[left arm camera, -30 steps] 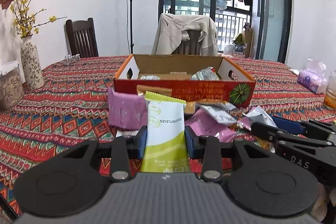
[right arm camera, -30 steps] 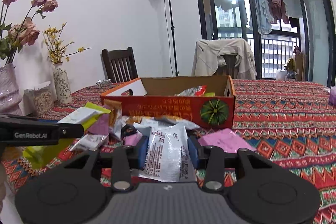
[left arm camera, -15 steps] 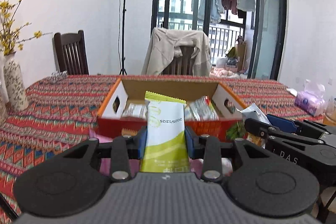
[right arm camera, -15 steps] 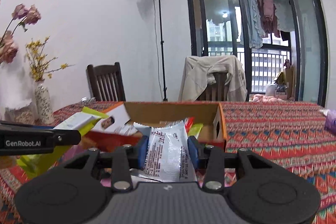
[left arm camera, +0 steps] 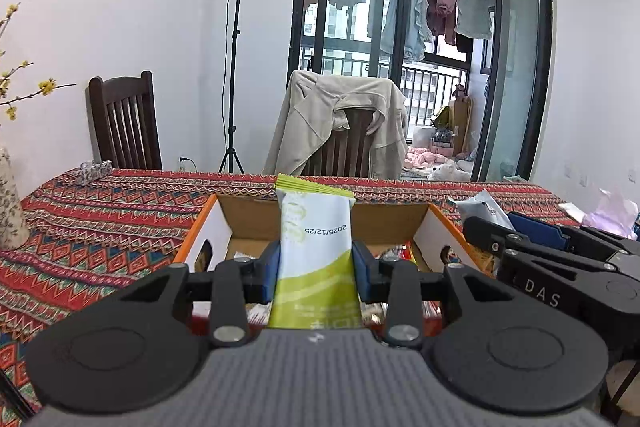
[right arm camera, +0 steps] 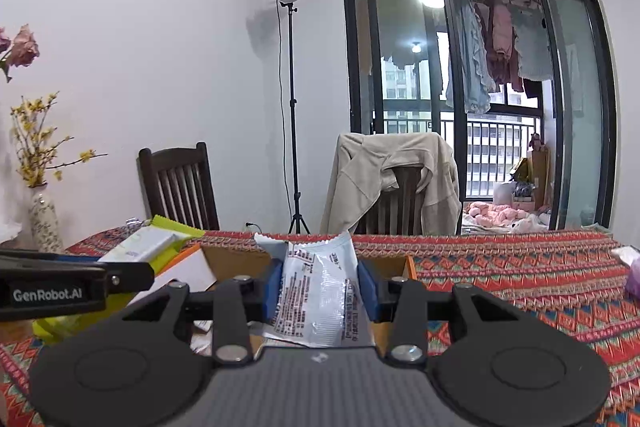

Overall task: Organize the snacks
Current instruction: 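Carry both packets over the cardboard box and open both tools to drop them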

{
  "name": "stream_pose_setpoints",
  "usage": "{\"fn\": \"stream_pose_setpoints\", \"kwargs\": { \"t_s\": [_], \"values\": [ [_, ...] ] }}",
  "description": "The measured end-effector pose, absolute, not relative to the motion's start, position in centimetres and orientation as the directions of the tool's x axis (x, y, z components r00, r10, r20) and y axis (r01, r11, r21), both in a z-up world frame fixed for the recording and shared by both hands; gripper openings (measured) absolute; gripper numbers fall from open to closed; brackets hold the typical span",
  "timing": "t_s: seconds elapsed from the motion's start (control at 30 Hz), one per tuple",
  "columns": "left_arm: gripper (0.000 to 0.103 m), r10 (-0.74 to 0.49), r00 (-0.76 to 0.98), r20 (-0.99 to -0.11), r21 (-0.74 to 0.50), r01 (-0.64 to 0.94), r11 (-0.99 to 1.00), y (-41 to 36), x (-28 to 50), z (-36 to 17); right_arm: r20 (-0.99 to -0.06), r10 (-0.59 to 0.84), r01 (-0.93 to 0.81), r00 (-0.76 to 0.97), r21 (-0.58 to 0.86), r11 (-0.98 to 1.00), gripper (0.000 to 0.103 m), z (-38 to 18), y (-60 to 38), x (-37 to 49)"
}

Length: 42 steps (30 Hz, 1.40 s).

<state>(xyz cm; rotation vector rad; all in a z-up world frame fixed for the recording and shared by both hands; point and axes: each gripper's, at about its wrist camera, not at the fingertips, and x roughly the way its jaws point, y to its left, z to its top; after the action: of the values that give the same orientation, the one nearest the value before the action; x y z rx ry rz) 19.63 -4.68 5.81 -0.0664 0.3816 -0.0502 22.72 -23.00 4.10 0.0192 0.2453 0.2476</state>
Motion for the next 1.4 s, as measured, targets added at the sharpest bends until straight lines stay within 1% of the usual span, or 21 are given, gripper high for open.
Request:
{"fn": "stream_pose_setpoints", "kwargs": {
  "t_s": [0.2,0.4,0.5,0.73,0.8,0.87,0.9,0.93,0.97,1.0,1.03,1.07,1.13,1.3,1.4],
  "values": [
    [0.037,-0.051,0.921,-0.387,-0.111,0.008,0.994,-4.6,23.8,5.4,-0.245,0.223,-0.218,0.943,0.048,0.975,0.04,3.8,-22.8,26.4],
    [0.037,-0.011,0.916,-0.401,-0.106,-0.035,0.994,-4.5,27.0,4.1,-0.244,0.208,-0.201,0.947,0.055,0.978,0.04,1.9,-22.3,29.1],
    [0.037,0.001,0.916,-0.401,-0.096,-0.043,0.994,-4.5,27.6,3.2,-0.264,0.228,-0.218,0.937,0.067,0.974,0.04,0.7,-22.6,29.6],
    [0.037,-0.002,0.895,-0.446,-0.09,-0.042,0.995,-4.0,28.9,1.1,-0.315,0.232,-0.212,0.92,0.099,0.972,0.041,-0.2,-23.1,30.4],
    [0.038,-0.01,0.898,-0.439,-0.105,-0.041,0.994,-3.7,28.6,1.0,-0.325,0.227,-0.207,0.918,0.097,0.974,0.043,-0.2,-23.0,30.1],
    [0.039,-0.015,0.912,-0.41,-0.123,-0.04,0.992,-3.4,28.2,1.0,-0.337,0.228,-0.206,0.913,0.102,0.973,0.045,-0.2,-23.1,30.1],
    [0.04,-0.016,0.918,-0.396,-0.128,-0.038,0.991,-3.4,27.9,1.1,-0.341,0.233,-0.207,0.911,0.111,0.972,0.049,-0.2,-23.2,29.9],
    [0.043,-0.014,0.925,-0.379,-0.134,-0.04,0.99,-3.2,27.6,1.2,-0.341,0.24,-0.211,0.909,0.12,0.97,0.054,-0.1,-23.4,29.8],
    [0.052,-0.01,0.93,-0.366,-0.137,-0.043,0.99,-3.2,27.3,1.3,-0.342,0.246,-0.215,0.907,0.127,0.968,0.07,-0.1,-23.5,29.7],
    [0.072,-0.002,0.935,-0.355,-0.138,-0.05,0.989,-3.2,27.1,1.4,-0.338,0.247,-0.216,0.908,0.128,0.968,0.086,0.0,-23.5,29.5],
    [0.084,0.011,0.938,-0.347,-0.142,-0.064,0.988,-3.1,27.0,1.5,-0.332,0.245,-0.215,0.911,0.126,0.968,0.092,0.0,-23.5,29.4],
    [0.103,0.028,0.941,-0.336,-0.151,-0.083,0.985,-3.0,26.7,1.5,-0.326,0.246,-0.216,0.913,0.126,0.968,0.102,0.1,-23.5,29.3],
    [0.103,0.052,0.949,-0.312,-0.164,-0.108,0.981,-2.7,26.3,1.6,-0.318,0.253,-0.223,0.914,0.129,0.966,0.103,0.0,-23.5,29.1],
    [0.103,0.055,0.939,-0.34,-0.174,-0.12,0.977,-2.4,26.8,1.2,-0.336,0.232,-0.199,0.913,0.13,0.971,0.103,-0.2,-23.8,29.3],
    [0.103,0.053,0.938,-0.342,-0.168,-0.117,0.979,-2.5,26.8,1.2,-0.333,0.227,-0.192,0.915,0.136,0.972,0.103,-0.1,-23.9,29.1]
  ]
}}
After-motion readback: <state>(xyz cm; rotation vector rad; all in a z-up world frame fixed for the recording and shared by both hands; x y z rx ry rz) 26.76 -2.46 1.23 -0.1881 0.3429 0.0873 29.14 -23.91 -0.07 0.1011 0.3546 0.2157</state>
